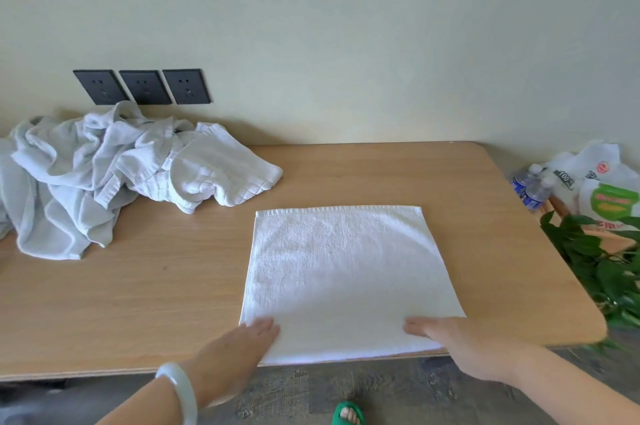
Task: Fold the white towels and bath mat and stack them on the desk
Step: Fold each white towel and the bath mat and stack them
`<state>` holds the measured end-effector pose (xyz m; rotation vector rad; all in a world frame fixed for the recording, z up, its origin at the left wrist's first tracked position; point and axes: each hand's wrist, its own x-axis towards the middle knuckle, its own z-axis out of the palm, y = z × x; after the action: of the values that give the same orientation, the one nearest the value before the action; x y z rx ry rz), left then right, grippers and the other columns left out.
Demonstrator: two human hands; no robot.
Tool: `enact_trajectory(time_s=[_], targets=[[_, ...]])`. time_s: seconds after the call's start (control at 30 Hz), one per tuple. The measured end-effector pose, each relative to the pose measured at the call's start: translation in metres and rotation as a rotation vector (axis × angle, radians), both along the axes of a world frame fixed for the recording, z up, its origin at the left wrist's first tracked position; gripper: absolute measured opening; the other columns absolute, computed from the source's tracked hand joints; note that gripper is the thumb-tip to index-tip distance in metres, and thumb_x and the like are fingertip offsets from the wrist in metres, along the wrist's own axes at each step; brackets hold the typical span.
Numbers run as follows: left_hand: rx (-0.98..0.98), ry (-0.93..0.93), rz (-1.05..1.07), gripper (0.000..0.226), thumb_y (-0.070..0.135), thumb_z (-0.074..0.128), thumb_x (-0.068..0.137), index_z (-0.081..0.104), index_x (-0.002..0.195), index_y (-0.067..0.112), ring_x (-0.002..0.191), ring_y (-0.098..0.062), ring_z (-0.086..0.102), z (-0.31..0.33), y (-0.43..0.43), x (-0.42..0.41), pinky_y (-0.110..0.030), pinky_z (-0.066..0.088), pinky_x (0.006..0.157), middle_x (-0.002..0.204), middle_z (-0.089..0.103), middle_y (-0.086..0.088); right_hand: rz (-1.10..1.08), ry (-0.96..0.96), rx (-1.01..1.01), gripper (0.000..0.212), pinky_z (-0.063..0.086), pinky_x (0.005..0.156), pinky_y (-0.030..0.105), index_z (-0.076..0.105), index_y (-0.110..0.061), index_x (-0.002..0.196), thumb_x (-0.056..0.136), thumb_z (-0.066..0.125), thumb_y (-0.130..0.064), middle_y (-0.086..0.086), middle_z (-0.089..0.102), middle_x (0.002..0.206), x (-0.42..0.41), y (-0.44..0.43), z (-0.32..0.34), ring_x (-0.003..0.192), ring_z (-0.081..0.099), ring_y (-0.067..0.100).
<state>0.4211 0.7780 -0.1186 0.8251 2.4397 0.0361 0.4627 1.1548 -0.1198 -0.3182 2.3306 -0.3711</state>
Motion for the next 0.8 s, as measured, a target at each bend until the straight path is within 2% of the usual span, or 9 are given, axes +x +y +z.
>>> enact_trajectory(time_s=[0.1,0.13,0.2,0.27,0.4,0.53,0.67,0.73,0.8], targets=[[-0.018,-0.316,0.102,0.066,-0.001,0.031,0.096,0.034,0.146,0.041,0.14,-0.012,0.035,0.03,-0.009,-0.013,-0.036,0.025,0.117,0.151,0.038,0.015,0.031,-0.143,0.005,0.041,0.045,0.085,0.023,0.06,-0.024,0.119,0.097,0.031,-0.005,-0.007,0.061,0.118,-0.014,0.0,0.026,0.098,0.056,0.006],[-0.018,-0.407,0.148,0.063,-0.002,0.035,0.092,0.05,0.134,0.041,0.13,-0.012,0.046,0.038,-0.014,-0.021,-0.035,0.033,0.111,0.137,0.054,0.016,0.016,-0.168,-0.016,0.02,0.038,0.064,0.019,0.06,-0.012,0.095,0.096,0.04,-0.012,-0.004,0.057,0.086,-0.021,0.002,0.033,0.071,0.049,0.004],[0.073,-0.57,0.244,0.045,0.001,0.046,0.079,0.069,0.094,0.037,0.1,-0.012,0.06,0.048,-0.024,-0.042,-0.028,0.043,0.092,0.094,0.069,0.014,-0.087,-0.198,-0.113,0.025,0.024,0.053,0.021,0.05,-0.013,0.073,0.091,0.058,-0.028,-0.006,0.042,0.065,-0.038,0.012,0.042,0.053,0.035,0.005],[0.316,-0.625,0.491,0.038,0.01,0.058,0.07,0.072,0.096,0.035,0.098,-0.008,0.063,0.047,-0.037,-0.065,-0.03,0.045,0.092,0.094,0.073,0.016,-0.31,-0.162,-0.283,0.026,0.036,0.06,0.023,0.063,-0.014,0.079,0.086,0.067,-0.038,-0.006,0.061,0.072,-0.055,0.025,0.045,0.062,0.054,0.006],[0.88,-0.559,1.103,0.03,0.004,0.069,0.083,0.067,0.113,0.004,0.091,-0.025,0.069,0.009,-0.039,-0.092,-0.036,0.056,0.08,0.102,0.074,-0.012,-0.846,0.031,-0.644,0.039,0.047,0.077,0.032,0.074,-0.014,0.092,0.069,0.077,-0.044,0.005,0.073,0.094,-0.08,0.035,0.021,0.087,0.07,0.021],[0.836,-0.372,1.258,0.014,0.014,0.06,0.095,0.07,0.105,0.012,0.086,-0.035,0.071,-0.034,-0.017,-0.086,-0.05,0.058,0.078,0.091,0.075,-0.012,-1.111,-0.045,-0.722,0.019,0.054,0.081,0.043,0.069,-0.008,0.102,0.087,0.069,-0.021,0.012,0.074,0.096,-0.085,0.027,-0.022,0.088,0.072,0.03],[0.853,-0.133,1.276,0.019,0.036,0.059,0.092,0.069,0.101,0.022,0.084,-0.031,0.068,-0.045,-0.009,-0.083,-0.042,0.05,0.07,0.092,0.073,-0.009,-1.071,0.363,-0.524,0.02,0.038,0.067,0.035,0.056,-0.018,0.079,0.093,0.061,-0.031,-0.003,0.056,0.071,-0.093,0.023,-0.037,0.073,0.055,0.021],[0.834,0.023,1.259,0.041,0.044,0.06,0.089,0.062,0.116,0.012,0.099,-0.035,0.063,-0.039,-0.006,-0.09,-0.044,0.047,0.079,0.104,0.068,-0.013,-1.086,0.509,-0.538,0.012,0.035,0.071,0.031,0.05,-0.027,0.087,0.094,0.06,-0.029,-0.011,0.045,0.072,-0.105,0.018,-0.027,0.079,0.047,0.015],[0.78,0.156,1.27,0.033,0.034,0.06,0.094,0.06,0.112,0.006,0.1,-0.038,0.058,-0.034,-0.001,-0.106,-0.042,0.042,0.076,0.103,0.066,-0.016,-1.112,0.603,-0.537,0.019,0.032,0.063,0.028,0.047,-0.03,0.081,0.091,0.059,-0.041,-0.013,0.037,0.067,-0.119,0.014,-0.024,0.068,0.041,0.01]])
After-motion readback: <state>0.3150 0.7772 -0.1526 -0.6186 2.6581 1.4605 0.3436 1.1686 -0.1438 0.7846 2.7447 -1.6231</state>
